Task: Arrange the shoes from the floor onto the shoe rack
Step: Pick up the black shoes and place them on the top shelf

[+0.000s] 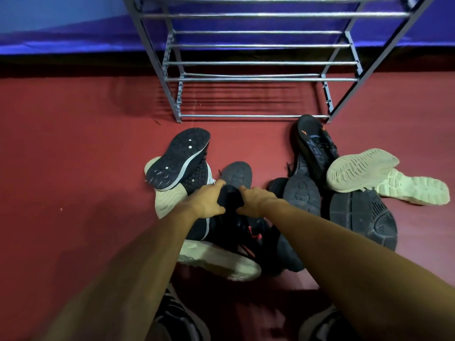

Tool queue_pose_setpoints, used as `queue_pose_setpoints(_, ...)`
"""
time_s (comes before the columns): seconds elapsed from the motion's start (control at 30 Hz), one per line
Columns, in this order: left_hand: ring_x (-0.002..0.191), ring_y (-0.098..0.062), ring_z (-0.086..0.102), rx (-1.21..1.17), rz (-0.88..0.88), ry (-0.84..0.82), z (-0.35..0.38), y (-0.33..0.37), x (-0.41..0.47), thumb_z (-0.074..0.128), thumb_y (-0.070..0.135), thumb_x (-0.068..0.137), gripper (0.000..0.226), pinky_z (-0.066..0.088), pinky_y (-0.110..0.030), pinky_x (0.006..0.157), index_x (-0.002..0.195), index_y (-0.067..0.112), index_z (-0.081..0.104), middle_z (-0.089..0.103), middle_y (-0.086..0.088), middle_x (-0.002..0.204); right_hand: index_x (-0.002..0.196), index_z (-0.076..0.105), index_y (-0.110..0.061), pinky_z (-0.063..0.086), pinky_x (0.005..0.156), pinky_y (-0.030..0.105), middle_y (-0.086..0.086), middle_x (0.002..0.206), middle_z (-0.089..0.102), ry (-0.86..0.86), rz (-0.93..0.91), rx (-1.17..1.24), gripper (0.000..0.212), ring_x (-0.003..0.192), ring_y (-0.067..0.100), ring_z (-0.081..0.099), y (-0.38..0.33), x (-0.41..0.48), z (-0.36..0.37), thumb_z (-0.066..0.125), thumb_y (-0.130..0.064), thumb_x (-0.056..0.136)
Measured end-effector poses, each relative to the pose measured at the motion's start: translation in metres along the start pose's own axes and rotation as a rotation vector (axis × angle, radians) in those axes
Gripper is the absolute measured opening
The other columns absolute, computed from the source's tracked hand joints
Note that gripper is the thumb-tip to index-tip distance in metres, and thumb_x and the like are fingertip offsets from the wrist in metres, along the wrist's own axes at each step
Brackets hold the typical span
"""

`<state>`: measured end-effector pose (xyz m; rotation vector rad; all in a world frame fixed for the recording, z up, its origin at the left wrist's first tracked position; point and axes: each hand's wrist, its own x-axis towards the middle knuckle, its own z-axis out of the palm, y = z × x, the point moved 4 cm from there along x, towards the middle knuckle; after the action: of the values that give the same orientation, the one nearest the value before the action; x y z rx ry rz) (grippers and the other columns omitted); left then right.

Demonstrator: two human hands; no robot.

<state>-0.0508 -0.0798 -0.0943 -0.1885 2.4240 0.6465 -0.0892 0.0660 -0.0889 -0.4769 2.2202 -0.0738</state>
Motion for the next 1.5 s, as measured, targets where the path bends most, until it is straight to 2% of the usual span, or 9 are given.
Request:
queue_pose_setpoints(0.2,0.082,-0.026,0.06,-0.025,-0.023,0.103,-0.01,0.014,0.006,0.053,0.017,0.091,0.019,0.052,-0.039,0.075,0.103,0.028,0.043,0.059,-0.003,0.089,0.139,0.034,-0.023,0.042,0.074,0.038,0.014,0.122,0.06,0.087,-0.073,-0.038,0.053,0.11,0.035,0.06,-0.005,0.0,-0.009,0.058,-0.027,0.092)
queue_pose_setpoints(0.4,0.092,-0.027,0.058,-0.037,-0.022,0.04,-0.022,0.034,-0.003,0.051,0.021,0.089,0.016,0.044,-0.033,0.076,0.103,0.027,0.044,0.059,-0.006,0.102,0.142,0.038,-0.026,0.041,0.076,0.037,0.012,0.129,0.057,0.126,-0.052,-0.028,0.05,0.117,0.034,0.058,-0.003,-0.016,-0.027,0.053,-0.018,0.094)
queue_pose_setpoints(0.6,0.075,-0.024,0.055,-0.005,0.037,0.024,-0.054,0.067,-0.025,0.048,0.024,0.093,0.011,0.043,-0.031,0.064,0.102,0.018,0.046,0.061,-0.007,0.091,0.139,0.047,-0.025,0.05,0.085,0.037,0.015,0.124,0.06,0.151,-0.072,0.052,0.048,0.111,0.035,0.06,0.004,-0.045,-0.054,0.053,-0.023,0.092)
queue_pose_setpoints(0.7,0.073,-0.026,0.055,0.046,0.085,0.067,-0.08,0.09,-0.038,0.047,0.024,0.093,0.01,0.043,-0.031,0.065,0.103,0.021,0.047,0.059,-0.006,0.087,0.135,0.053,-0.027,0.054,0.078,0.034,0.011,0.106,0.065,0.197,-0.055,0.065,0.045,0.097,0.031,0.067,0.0,-0.061,-0.079,0.052,-0.024,0.09)
queue_pose_setpoints(1.0,0.074,-0.027,0.058,0.062,0.082,0.317,-0.178,0.146,-0.082,0.044,0.023,0.094,0.013,0.042,-0.034,0.059,0.099,0.012,0.048,0.062,-0.013,0.093,0.135,0.053,-0.029,0.049,0.086,0.038,0.011,0.128,0.062,0.514,-0.147,0.149,0.045,0.113,0.035,0.06,-0.011,-0.123,-0.18,0.054,-0.034,0.091)
queue_pose_setpoints(1.17,0.077,-0.04,0.068,-0.188,0.101,0.429,-0.226,0.17,-0.107,0.041,0.014,0.094,0.019,0.059,-0.045,0.068,0.08,0.007,0.052,0.056,-0.015,0.072,0.128,0.057,-0.027,0.051,0.092,0.041,0.01,0.125,0.064,0.686,-0.2,0.139,0.042,0.115,0.033,0.06,-0.018,-0.163,-0.231,0.059,-0.028,0.086)
queue_pose_setpoints(1.3,0.069,-0.027,0.059,-0.524,0.143,0.533,-0.254,0.182,-0.129,0.042,0.007,0.096,0.019,0.056,-0.034,0.053,0.078,0.012,0.047,0.049,-0.015,0.082,0.128,0.056,-0.021,0.048,0.092,0.039,0.013,0.128,0.061,0.845,-0.211,0.151,0.043,0.119,0.034,0.057,-0.017,-0.189,-0.262,0.061,-0.028,0.086)
queue_pose_setpoints(1.43,0.075,-0.025,0.056,-0.821,0.195,0.582,-0.264,0.177,-0.139,0.05,0.001,0.094,0.014,0.056,-0.04,0.077,0.084,0.011,0.05,0.051,-0.01,0.088,0.126,0.061,-0.023,0.05,0.093,0.041,0.01,0.127,0.062,0.973,-0.255,0.183,0.041,0.116,0.033,0.058,-0.013,-0.209,-0.274,0.062,-0.029,0.085)
queue_pose_setpoints(1.5,0.069,-0.022,0.056,-1.089,0.151,0.596,-0.264,0.171,-0.144,0.04,0.002,0.095,0.019,0.059,-0.042,0.068,0.081,0.014,0.046,0.05,-0.009,0.084,0.125,0.062,-0.026,0.051,0.09,0.042,0.008,0.126,0.062,1.016,-0.244,0.134,0.04,0.116,0.033,0.058,-0.014,-0.217,-0.277,0.059,-0.028,0.085)
